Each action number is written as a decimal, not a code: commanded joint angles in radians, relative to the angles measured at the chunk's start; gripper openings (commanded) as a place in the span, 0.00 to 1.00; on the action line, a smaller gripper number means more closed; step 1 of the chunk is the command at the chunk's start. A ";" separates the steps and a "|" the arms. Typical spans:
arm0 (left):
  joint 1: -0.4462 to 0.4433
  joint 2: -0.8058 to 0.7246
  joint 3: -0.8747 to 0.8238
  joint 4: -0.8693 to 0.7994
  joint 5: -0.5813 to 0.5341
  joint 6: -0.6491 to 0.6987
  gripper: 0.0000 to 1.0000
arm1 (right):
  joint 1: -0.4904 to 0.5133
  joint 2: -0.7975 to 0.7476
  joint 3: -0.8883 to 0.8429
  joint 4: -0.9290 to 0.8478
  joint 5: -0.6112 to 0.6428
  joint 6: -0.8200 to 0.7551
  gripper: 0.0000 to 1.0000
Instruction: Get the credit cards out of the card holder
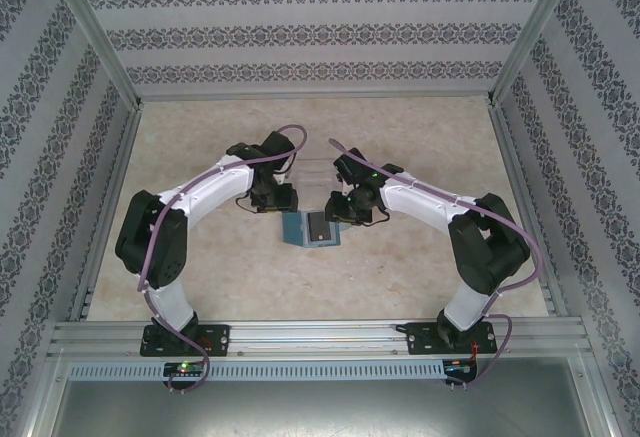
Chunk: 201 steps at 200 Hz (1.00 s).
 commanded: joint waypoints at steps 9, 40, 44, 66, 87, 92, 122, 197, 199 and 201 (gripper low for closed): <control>-0.002 -0.034 -0.003 0.066 0.126 -0.073 0.38 | -0.009 0.004 -0.014 0.032 -0.038 0.010 0.33; -0.002 -0.019 -0.074 0.223 0.283 -0.168 0.27 | -0.017 0.030 -0.020 0.068 -0.087 0.010 0.32; -0.002 -0.016 -0.087 0.245 0.295 -0.182 0.26 | -0.018 0.033 -0.021 0.072 -0.091 0.010 0.32; -0.002 -0.003 -0.135 0.333 0.332 -0.237 0.23 | -0.026 0.050 -0.021 0.078 -0.096 0.003 0.32; -0.002 0.015 -0.156 0.355 0.328 -0.244 0.22 | -0.032 0.065 -0.016 0.078 -0.097 -0.006 0.32; -0.002 0.021 -0.162 0.359 0.328 -0.245 0.22 | -0.033 0.069 -0.017 0.079 -0.100 -0.007 0.32; -0.002 0.029 -0.200 0.393 0.300 -0.246 0.20 | -0.039 0.089 -0.010 0.084 -0.111 -0.016 0.31; 0.004 0.062 -0.298 0.540 0.321 -0.258 0.29 | -0.040 0.129 -0.009 0.092 -0.119 -0.026 0.38; 0.003 0.064 -0.300 0.543 0.323 -0.259 0.29 | -0.040 0.130 -0.010 0.093 -0.119 -0.026 0.39; 0.004 0.064 -0.301 0.546 0.323 -0.259 0.29 | -0.041 0.130 -0.010 0.093 -0.119 -0.025 0.39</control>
